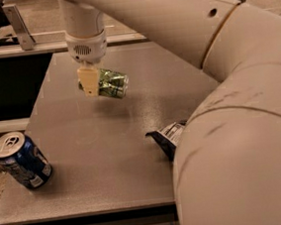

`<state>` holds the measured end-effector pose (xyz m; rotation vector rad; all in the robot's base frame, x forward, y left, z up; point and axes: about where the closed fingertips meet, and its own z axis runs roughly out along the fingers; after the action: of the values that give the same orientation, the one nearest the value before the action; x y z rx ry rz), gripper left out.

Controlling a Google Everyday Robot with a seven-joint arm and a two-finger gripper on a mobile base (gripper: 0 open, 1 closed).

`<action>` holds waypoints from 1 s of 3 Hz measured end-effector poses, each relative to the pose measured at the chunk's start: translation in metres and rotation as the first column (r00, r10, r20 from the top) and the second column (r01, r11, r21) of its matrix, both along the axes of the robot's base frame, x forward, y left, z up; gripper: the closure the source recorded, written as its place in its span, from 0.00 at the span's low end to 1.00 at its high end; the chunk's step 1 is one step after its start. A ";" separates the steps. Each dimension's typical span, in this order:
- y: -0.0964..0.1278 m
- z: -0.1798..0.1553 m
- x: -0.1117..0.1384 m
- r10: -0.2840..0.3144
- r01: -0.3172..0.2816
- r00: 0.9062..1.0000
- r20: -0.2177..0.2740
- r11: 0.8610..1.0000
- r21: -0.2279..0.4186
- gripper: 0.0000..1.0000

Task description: Knock green can over

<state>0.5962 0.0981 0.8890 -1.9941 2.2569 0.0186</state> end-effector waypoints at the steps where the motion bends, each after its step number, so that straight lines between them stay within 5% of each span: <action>1: 0.003 -0.019 -0.016 -0.001 -0.001 1.000 -0.015 0.990 -0.141 0.84; 3: 0.011 -0.022 -0.010 0.003 -0.002 1.000 0.010 0.993 -0.122 0.36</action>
Offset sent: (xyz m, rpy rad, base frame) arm -0.0155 0.0028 -0.0182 -0.1358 0.0139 0.0006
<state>0.5859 0.1095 0.8666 -2.0504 2.3012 -0.1322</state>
